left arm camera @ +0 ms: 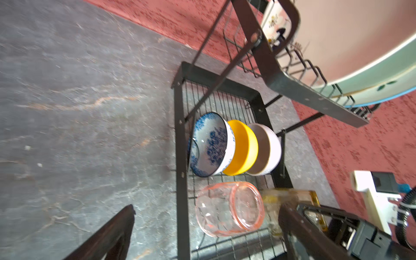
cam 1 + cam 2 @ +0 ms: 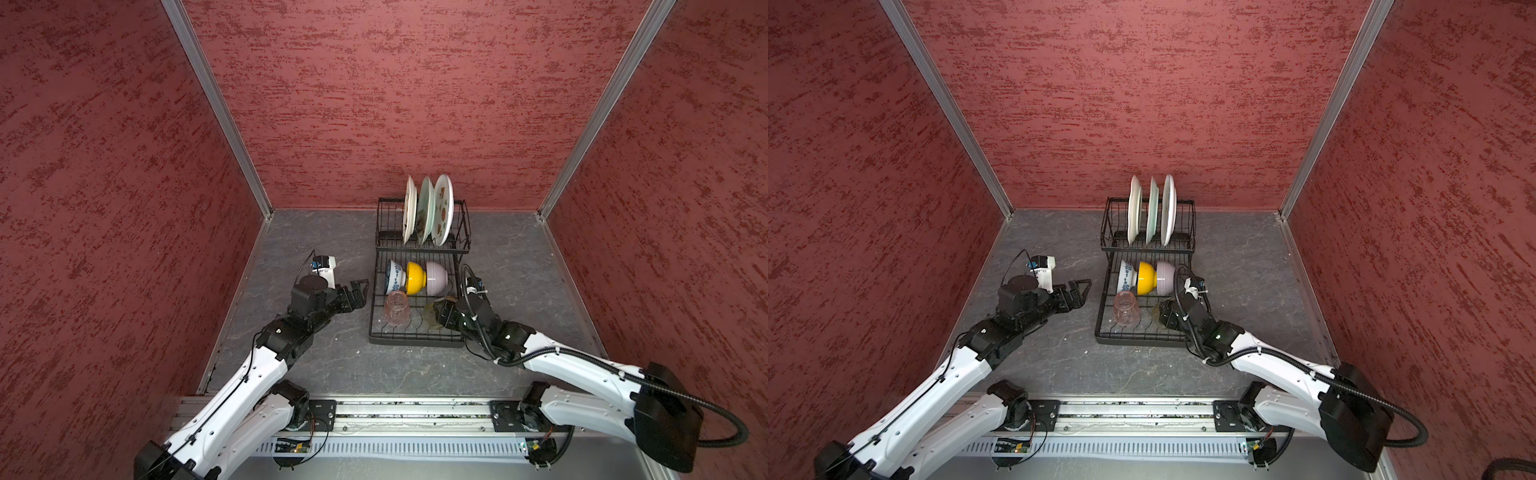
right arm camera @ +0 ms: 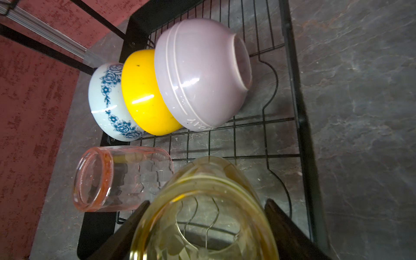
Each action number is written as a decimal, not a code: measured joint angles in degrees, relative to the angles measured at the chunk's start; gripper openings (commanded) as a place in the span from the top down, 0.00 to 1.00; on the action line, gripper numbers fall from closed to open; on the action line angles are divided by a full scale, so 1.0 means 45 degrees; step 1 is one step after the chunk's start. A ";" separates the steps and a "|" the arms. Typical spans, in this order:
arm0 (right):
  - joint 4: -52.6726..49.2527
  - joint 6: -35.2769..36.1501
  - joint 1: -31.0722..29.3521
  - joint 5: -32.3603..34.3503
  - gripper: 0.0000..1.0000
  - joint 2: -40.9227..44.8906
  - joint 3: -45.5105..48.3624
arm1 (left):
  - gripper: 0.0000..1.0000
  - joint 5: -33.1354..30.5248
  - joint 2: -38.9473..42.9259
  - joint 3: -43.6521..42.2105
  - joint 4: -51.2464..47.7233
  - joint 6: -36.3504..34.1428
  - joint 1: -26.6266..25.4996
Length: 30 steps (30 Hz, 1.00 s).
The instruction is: Unload the mixed dishes from the dish rack
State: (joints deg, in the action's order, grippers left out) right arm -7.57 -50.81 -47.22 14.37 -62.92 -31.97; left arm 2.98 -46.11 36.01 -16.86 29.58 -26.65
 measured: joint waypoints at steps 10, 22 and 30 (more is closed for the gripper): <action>0.1049 -0.0068 0.0005 -0.0481 0.50 0.0238 0.0000 | 0.00 0.1137 -0.0476 0.0024 0.0525 0.1292 -0.0379; 0.2691 -0.0214 0.0563 -0.2123 0.48 0.0243 -0.0277 | 0.08 0.3031 -0.2118 0.0393 0.2453 0.3308 -0.0685; 0.3619 -0.0345 0.1112 -0.3327 0.47 0.0097 -0.0403 | 0.19 0.3589 -0.2652 0.0505 0.3507 0.4187 -0.1132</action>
State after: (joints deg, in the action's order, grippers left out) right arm 8.71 -52.36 -42.22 -0.60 -62.48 -33.78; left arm 19.14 -58.04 38.28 -1.08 48.42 -31.75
